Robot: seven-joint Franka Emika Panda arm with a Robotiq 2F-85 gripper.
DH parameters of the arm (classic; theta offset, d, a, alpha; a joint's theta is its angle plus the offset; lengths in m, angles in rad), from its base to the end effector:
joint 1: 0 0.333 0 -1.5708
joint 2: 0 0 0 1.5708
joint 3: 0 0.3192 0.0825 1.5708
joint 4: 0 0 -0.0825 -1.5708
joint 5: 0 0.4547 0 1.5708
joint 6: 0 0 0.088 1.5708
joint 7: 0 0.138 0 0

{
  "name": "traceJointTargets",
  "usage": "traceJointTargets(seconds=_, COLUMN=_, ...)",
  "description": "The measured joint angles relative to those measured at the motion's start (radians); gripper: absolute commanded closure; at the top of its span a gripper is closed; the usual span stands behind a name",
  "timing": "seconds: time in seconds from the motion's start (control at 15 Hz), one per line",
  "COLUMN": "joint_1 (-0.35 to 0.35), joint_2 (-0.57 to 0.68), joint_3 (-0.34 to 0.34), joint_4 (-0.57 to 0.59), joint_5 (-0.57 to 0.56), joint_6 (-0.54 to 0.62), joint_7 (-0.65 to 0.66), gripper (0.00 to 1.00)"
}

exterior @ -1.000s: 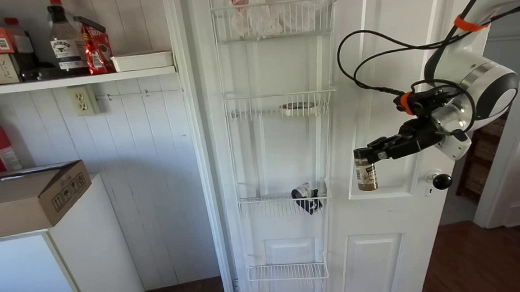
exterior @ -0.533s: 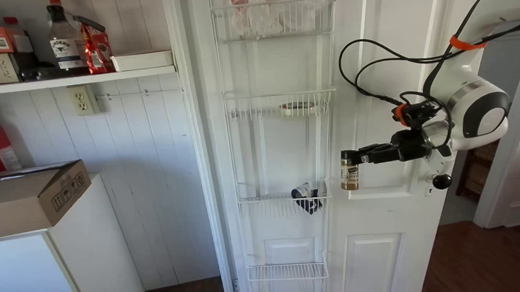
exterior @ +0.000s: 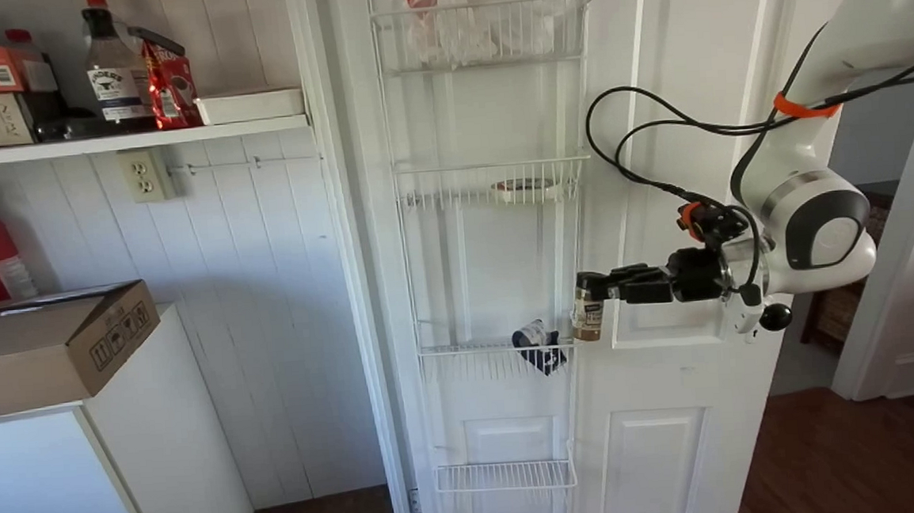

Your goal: Move the spice bottle to the lower shelf

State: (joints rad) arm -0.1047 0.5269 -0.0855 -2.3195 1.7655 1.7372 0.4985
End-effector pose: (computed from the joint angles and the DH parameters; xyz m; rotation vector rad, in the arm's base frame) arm 0.5090 0.0172 0.0543 -0.8415 1.6149 0.9858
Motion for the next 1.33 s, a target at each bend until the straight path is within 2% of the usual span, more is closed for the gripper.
traceJointTargets(seconds=0.53, joint_1=0.005, joint_2=0.044, joint_3=0.028, joint_4=0.007, joint_5=0.113, joint_6=-0.043, joint_7=-0.167, gripper=0.75)
traceJointTargets(seconds=1.07, joint_1=0.026, joint_2=0.086, joint_3=0.054, joint_4=0.007, joint_5=0.12, joint_6=-0.084, joint_7=-0.194, gripper=0.75)
traceJointTargets(seconds=1.33, joint_1=0.03, joint_2=0.103, joint_3=0.071, joint_4=0.008, joint_5=0.16, joint_6=-0.133, joint_7=-0.215, gripper=0.75)
